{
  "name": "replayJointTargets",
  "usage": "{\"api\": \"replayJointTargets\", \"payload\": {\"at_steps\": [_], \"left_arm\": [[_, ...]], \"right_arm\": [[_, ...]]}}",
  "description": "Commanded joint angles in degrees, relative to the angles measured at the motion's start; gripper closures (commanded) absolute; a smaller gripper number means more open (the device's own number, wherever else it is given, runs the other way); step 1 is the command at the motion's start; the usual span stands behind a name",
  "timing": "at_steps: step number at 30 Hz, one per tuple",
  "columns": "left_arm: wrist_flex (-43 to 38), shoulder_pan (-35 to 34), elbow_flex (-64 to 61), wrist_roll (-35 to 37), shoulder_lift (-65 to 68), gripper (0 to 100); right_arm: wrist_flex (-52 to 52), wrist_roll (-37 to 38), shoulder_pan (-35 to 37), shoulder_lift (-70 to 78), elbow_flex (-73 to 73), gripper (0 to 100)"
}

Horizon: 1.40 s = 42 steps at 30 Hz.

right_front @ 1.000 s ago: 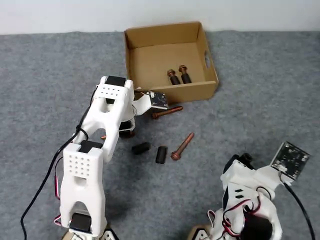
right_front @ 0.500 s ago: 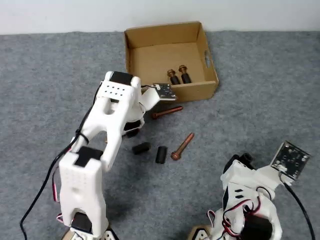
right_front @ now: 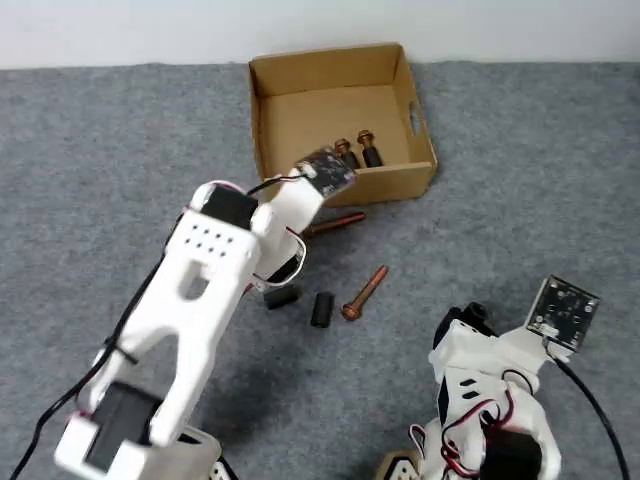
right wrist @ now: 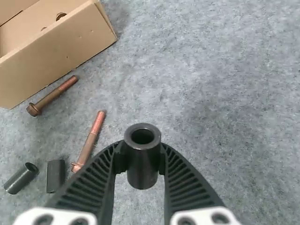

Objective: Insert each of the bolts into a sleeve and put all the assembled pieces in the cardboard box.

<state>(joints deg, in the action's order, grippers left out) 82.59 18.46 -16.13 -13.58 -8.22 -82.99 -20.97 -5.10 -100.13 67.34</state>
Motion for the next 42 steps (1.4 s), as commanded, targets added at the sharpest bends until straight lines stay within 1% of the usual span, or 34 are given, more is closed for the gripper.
{"api": "replayJointTargets", "payload": {"at_steps": [1, 5, 9, 13, 20, 24, 27, 31, 35, 38, 42], "left_arm": [[-2.1, 0.2, -2.5, 6.9, -7.6, 99], [-2.1, 0.2, -5.1, 11.2, -12.7, 99], [-4.5, 0.3, -9.2, 14.7, -18.7, 100], [-10.8, 0.3, -17.9, 17.2, -27.1, 100], [-24.5, -0.2, -34.4, 26.4, -46.5, 100], [-29.5, 0.2, -40.6, 33.4, -59.2, 100], [-32.9, 2.2, -44.4, 34.5, -68.2, 100], [-34.2, 6.3, -48.2, 34.6, -78.7, 100], [-34.1, 10.1, -50.3, 34.6, -86.6, 100], [-33.9, 10.5, -51.0, 35.8, -90.4, 100], [-33.9, 11.1, -51.1, 38.9, -92.1, 100]], "right_arm": [[0.7, -0.4, 0.6, -0.1, -0.6, 99.1], [0.7, -0.3, 1.5, -0.1, -0.6, 99.1], [0.7, -0.3, 7.0, -0.1, -0.7, 99.1], [0.7, 1.2, 12.8, -0.1, -0.7, 99.1], [0.7, 2.5, 21.1, -0.1, -0.7, 99.1], [1.3, 6.4, 26.1, -0.1, -0.7, 99.1], [3.1, 9.2, 29.2, -0.1, -0.6, 99.1], [5.2, 13.5, 34.4, 0.0, -0.4, 99.1], [8.7, 20.6, 38.6, 0.1, -0.1, 99.1], [12.3, 24.5, 39.8, 0.0, 1.5, 99.1], [18.0, 26.8, 39.9, 0.0, 4.2, 99.1]]}}
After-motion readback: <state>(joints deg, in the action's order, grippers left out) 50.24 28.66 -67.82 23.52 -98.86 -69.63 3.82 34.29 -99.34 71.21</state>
